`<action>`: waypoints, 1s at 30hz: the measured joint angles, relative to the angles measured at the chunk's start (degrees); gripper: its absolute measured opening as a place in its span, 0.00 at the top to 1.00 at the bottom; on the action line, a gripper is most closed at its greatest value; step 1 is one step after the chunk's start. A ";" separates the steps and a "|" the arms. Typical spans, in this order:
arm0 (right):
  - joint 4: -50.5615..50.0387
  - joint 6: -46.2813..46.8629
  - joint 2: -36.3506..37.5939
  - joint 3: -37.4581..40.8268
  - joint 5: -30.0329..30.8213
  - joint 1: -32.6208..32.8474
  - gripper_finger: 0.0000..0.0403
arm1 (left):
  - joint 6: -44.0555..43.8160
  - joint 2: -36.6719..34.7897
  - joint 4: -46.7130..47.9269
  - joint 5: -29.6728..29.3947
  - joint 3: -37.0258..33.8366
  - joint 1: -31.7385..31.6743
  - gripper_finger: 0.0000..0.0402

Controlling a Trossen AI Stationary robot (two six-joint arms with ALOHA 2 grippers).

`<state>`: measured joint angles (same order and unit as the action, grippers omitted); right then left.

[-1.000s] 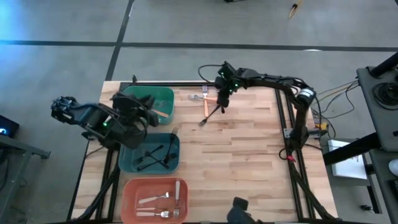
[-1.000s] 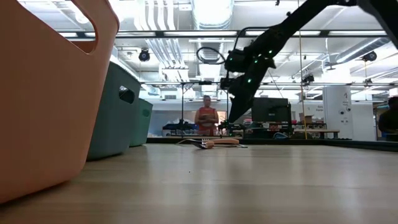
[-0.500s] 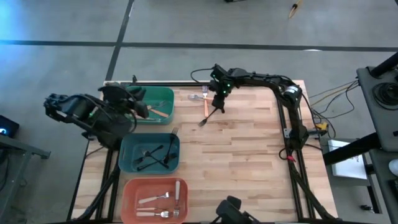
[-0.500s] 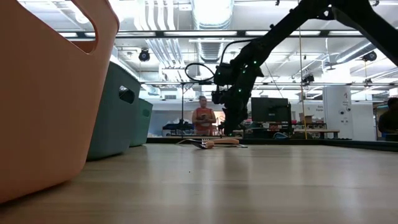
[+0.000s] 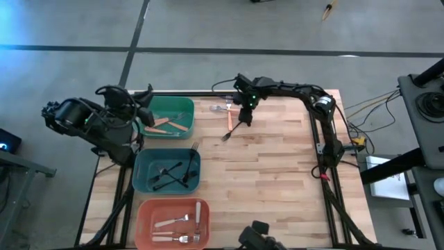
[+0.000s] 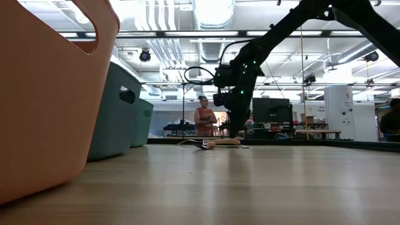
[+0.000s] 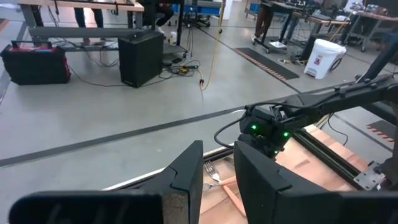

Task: Sort silverware by color (type)
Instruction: Put the orange fork into the green bin

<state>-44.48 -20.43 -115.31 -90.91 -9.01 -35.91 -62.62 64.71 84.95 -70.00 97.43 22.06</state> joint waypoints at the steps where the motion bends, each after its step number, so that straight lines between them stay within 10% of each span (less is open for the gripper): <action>1: 0.09 -0.32 0.00 0.00 0.04 0.15 0.70 | 0.42 -0.04 0.00 0.00 0.00 0.00 0.82; 12: 3.41 -2.73 -0.29 0.00 4.57 0.41 0.62 | 1.71 1.32 -0.04 1.04 -0.04 0.00 0.82; 30: 2.04 -2.20 -5.86 -0.36 4.04 0.52 0.81 | 0.77 2.41 -0.05 1.70 -0.04 0.00 0.82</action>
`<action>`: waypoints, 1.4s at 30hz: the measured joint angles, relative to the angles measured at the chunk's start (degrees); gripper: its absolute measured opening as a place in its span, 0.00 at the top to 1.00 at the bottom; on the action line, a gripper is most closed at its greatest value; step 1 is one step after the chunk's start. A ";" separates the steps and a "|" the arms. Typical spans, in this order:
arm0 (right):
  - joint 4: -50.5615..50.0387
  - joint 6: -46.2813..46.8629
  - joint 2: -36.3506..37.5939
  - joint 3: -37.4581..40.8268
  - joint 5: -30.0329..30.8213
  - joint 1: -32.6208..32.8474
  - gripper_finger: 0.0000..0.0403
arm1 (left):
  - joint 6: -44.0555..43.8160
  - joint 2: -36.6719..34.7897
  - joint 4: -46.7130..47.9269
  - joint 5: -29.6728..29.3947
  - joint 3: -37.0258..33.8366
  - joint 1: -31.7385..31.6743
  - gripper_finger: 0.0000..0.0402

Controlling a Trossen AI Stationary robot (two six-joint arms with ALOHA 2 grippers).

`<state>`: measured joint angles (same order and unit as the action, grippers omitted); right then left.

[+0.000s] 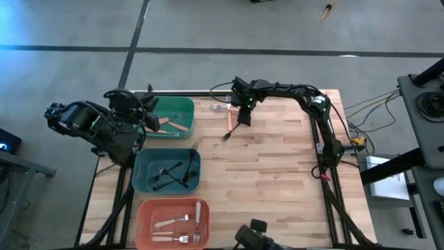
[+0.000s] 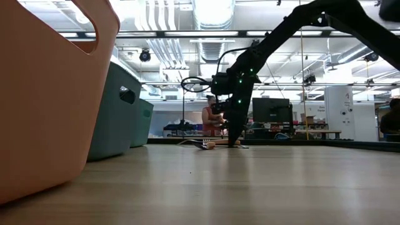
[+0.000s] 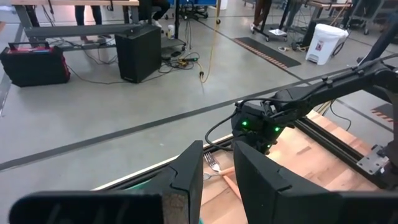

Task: Sort silverware by color (type)
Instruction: Put the orange fork into the green bin

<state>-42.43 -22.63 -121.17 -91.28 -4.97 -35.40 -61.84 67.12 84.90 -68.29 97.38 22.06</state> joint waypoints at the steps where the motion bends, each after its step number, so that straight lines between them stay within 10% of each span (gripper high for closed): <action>1: -0.19 0.08 0.21 -0.28 0.02 0.00 0.81 | -0.04 -0.10 -0.01 0.00 -0.01 0.00 0.82; 17: -3.27 5.43 8.04 -11.39 -10.10 0.16 0.81 | 1.06 -1.01 0.03 -0.04 0.00 0.00 0.82; 23: 5.65 11.26 8.96 -15.96 -19.72 2.33 0.81 | 1.57 -1.01 0.77 -0.07 0.00 0.00 0.82; 42: 40.99 23.19 6.08 -13.03 -20.48 11.09 0.82 | 1.56 -1.12 2.38 0.58 -0.02 0.00 0.82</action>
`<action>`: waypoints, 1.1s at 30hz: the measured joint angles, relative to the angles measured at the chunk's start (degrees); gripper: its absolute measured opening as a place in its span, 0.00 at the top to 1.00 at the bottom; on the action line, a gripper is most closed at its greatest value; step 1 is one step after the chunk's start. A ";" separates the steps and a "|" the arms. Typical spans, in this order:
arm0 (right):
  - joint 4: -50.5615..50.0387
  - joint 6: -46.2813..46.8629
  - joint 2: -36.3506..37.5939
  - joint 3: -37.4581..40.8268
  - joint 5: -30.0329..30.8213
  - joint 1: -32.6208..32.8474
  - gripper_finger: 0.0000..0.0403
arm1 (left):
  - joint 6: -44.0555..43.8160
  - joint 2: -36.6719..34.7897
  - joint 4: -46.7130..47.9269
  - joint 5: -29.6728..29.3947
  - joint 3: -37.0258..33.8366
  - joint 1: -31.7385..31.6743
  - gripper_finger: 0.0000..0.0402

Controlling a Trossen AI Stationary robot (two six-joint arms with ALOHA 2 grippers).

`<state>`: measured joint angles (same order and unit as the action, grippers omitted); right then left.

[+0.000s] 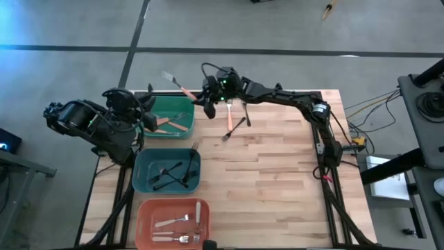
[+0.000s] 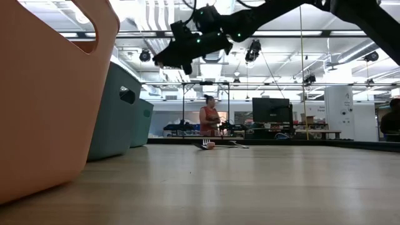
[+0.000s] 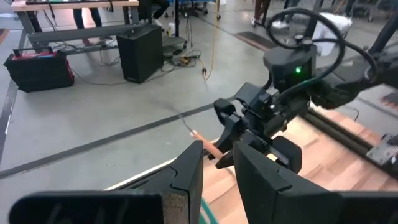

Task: Sort silverware by color (type)
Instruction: Put the orange fork into the green bin

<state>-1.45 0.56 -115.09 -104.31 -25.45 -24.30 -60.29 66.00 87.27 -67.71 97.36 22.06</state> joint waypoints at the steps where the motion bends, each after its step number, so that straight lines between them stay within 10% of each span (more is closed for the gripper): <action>1: -0.49 0.40 -0.18 0.00 0.06 0.08 0.81 | -0.44 0.06 0.66 0.58 -0.21 0.00 0.82; 19: 0.10 2.45 1.46 -0.11 -0.10 1.37 0.82 | -33.15 -6.46 -8.71 -6.34 -34.49 -0.29 0.78; 29: -0.02 0.95 1.46 -0.13 -0.28 2.34 0.81 | 4.13 -8.00 -55.15 11.77 -42.45 -3.05 0.75; 33: -1.34 0.85 1.72 -0.13 -0.23 2.30 0.81 | 8.89 -7.62 -57.14 1.80 -42.58 -3.77 0.77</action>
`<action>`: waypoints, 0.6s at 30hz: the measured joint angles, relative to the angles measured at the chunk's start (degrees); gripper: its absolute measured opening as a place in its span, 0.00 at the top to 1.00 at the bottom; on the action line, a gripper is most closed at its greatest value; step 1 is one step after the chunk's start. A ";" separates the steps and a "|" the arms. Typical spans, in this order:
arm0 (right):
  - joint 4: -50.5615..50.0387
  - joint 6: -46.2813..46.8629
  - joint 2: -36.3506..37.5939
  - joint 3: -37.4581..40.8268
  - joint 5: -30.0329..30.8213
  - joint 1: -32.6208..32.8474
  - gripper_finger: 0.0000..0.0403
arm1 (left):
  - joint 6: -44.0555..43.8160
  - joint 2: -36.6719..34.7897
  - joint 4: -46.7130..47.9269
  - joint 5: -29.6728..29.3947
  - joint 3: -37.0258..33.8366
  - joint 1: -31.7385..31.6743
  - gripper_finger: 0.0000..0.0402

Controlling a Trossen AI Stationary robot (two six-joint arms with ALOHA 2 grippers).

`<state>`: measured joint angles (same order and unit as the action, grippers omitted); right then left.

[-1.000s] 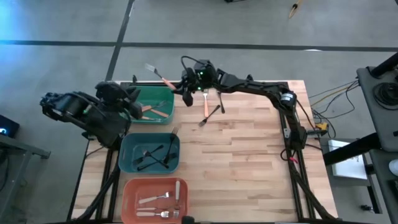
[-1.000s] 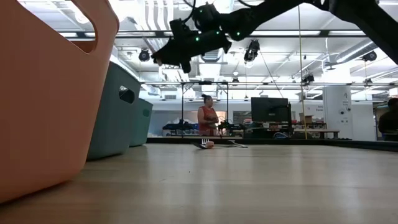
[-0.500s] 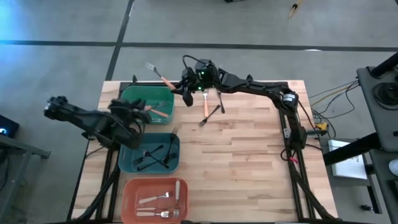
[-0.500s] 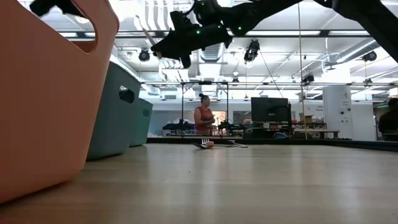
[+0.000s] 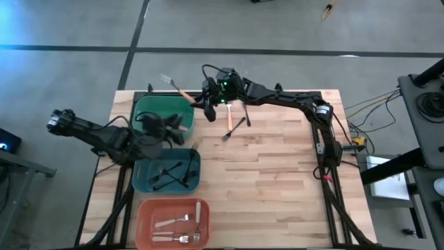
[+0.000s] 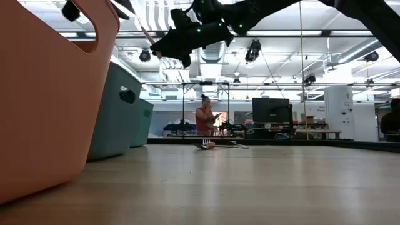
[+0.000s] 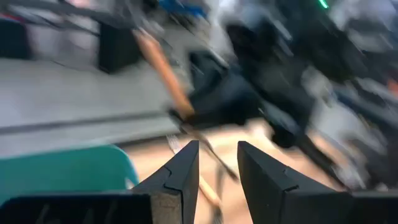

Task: Sort silverware by color (type)
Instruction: Put the orange fork into the green bin

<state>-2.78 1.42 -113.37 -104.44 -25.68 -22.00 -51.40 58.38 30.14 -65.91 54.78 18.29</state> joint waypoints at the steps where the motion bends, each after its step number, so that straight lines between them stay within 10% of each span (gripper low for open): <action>1: -0.63 -0.28 0.19 0.00 -0.03 0.00 0.81 | -1.36 -0.18 0.87 -2.89 0.02 -0.43 0.77; 18: -1.17 -3.99 0.55 -0.07 0.16 0.13 0.82 | 10.35 2.92 -12.23 10.14 -2.21 -17.18 0.74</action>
<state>-3.95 -2.57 -112.81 -104.51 -25.52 -21.87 -41.05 61.30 17.91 -55.77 52.58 1.12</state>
